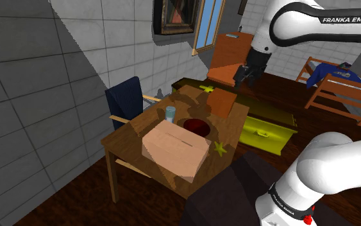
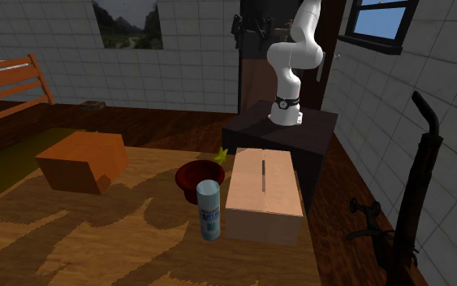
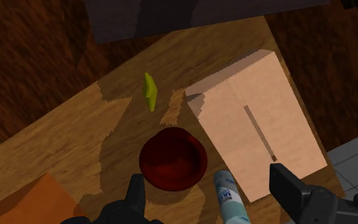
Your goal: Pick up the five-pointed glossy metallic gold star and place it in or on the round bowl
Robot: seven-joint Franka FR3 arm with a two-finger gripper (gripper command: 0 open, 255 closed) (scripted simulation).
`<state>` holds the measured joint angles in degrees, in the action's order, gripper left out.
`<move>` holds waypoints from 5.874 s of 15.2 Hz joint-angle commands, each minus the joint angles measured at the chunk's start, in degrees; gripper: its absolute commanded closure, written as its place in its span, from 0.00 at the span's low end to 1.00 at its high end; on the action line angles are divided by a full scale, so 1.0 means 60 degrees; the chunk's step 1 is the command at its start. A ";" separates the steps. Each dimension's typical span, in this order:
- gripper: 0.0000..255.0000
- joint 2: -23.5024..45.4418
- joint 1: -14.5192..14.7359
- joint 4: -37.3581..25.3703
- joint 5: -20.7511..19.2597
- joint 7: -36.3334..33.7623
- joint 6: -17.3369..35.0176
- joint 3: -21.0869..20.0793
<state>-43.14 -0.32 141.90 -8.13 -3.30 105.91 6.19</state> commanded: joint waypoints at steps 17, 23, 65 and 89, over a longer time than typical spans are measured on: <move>0.00 0.3700 -0.0221 0.2971 -0.0526 0.1780 0.6278 0.2197; 0.00 0.6317 0.0359 0.2956 0.0750 0.3319 0.8643 0.3083; 1.00 1.0428 -0.1334 0.1675 0.6652 0.8510 1.0851 0.0663; 1.00 0.6110 0.0355 0.2336 0.0841 0.4123 0.7545 0.3570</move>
<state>-5.53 2.02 156.02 -2.18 22.12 152.17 27.70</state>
